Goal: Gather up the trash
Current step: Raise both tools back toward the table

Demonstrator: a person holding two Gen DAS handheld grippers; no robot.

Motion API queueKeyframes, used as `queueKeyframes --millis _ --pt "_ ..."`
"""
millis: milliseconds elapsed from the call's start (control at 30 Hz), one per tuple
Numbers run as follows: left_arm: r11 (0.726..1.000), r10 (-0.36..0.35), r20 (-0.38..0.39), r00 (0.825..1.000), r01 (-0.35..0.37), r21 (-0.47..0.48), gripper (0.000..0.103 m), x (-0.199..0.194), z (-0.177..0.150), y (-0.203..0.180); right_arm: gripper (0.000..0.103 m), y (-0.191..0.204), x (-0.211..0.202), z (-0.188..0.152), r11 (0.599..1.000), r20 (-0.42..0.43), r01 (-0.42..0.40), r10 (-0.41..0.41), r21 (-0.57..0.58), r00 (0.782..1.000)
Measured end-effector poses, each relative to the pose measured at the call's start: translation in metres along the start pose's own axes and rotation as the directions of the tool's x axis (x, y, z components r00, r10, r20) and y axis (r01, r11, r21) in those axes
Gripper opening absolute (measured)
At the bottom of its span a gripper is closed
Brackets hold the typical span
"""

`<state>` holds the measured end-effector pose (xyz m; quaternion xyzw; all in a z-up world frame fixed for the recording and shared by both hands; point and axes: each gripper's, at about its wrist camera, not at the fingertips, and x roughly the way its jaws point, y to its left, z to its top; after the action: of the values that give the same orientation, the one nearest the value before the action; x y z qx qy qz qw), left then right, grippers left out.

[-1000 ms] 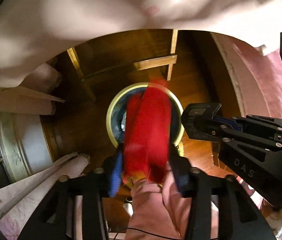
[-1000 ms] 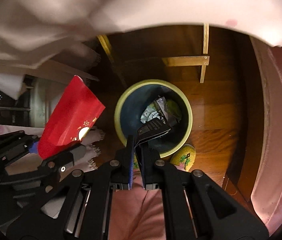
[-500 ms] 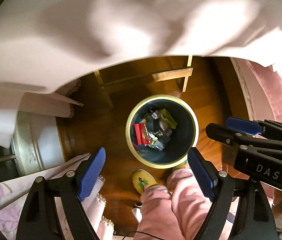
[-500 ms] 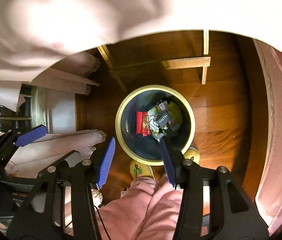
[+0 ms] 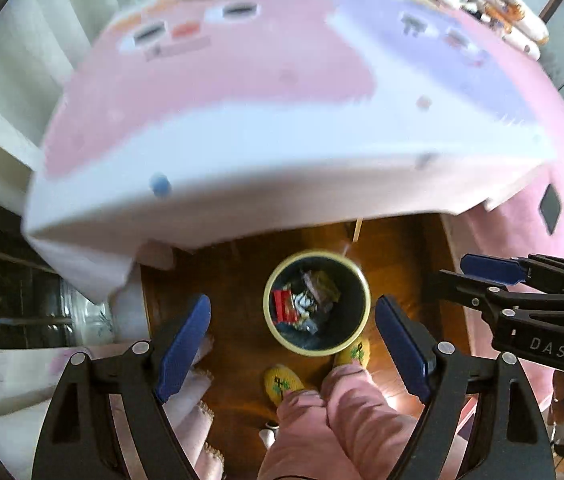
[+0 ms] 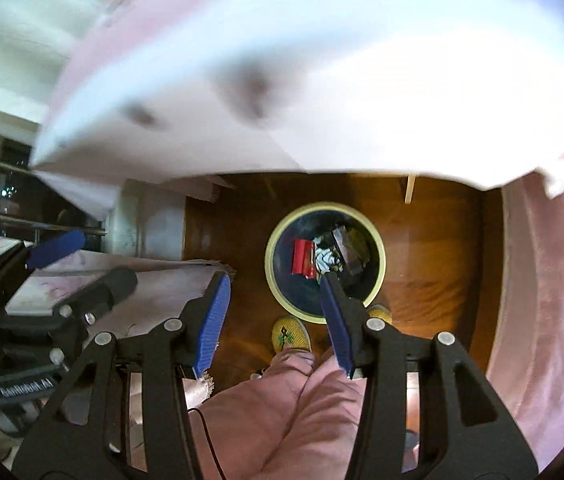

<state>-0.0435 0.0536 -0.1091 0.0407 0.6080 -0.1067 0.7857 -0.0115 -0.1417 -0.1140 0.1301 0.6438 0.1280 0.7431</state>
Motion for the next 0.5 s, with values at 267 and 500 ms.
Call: queueKeyframes --millis 267,500 --pt "0.999 0.028 0.133 0.991 -0.025 -0.023 0.086 -0.093 0.042 -0.009 0.045 0.019 -0.100 0.023 0.993 0.135 0.008 0.008 -0.115 0.991" --pt "0.993 0.077 0.224 0.972 -0.056 -0.100 0.086 -0.153 0.086 -0.015 0.045 0.016 -0.167 0.055 0.981 0.268 0.024 0.028 -0.191 0.963"
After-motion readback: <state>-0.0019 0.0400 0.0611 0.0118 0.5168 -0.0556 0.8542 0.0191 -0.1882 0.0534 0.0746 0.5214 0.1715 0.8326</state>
